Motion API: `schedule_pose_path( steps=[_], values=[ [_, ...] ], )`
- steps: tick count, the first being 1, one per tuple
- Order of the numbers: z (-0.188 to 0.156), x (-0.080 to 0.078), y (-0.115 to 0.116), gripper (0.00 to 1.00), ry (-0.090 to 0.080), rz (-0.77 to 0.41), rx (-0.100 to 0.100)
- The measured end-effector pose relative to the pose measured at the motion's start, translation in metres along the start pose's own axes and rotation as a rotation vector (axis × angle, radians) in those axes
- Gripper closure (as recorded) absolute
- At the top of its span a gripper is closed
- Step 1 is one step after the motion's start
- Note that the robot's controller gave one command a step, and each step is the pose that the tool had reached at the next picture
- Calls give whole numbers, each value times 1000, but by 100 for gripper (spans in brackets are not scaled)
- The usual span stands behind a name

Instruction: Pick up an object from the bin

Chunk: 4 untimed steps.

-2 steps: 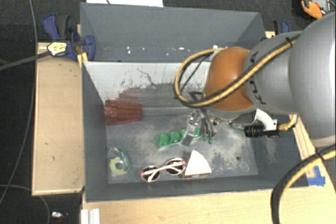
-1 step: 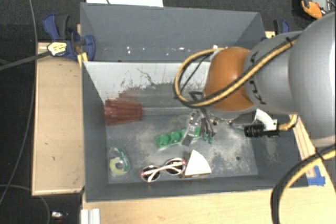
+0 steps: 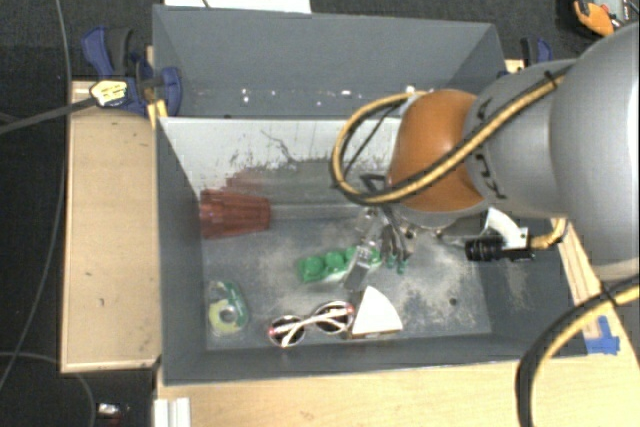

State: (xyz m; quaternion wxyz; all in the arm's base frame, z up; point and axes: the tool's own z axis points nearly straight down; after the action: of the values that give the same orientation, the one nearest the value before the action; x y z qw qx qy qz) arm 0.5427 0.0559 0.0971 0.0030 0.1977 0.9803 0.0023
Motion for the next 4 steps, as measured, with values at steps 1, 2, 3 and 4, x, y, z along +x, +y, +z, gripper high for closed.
schedule_pose_path(
  steps=[1, 2, 3, 4],
  values=[
    [0, 0, 0, 100, 0, 0, 0],
    [0, 0, 0, 100, 0, 0, 0],
    [0, 0, 0, 100, 0, 0, 0],
    [22, 7, -48, 100, -13, -31, -6]
  ],
)
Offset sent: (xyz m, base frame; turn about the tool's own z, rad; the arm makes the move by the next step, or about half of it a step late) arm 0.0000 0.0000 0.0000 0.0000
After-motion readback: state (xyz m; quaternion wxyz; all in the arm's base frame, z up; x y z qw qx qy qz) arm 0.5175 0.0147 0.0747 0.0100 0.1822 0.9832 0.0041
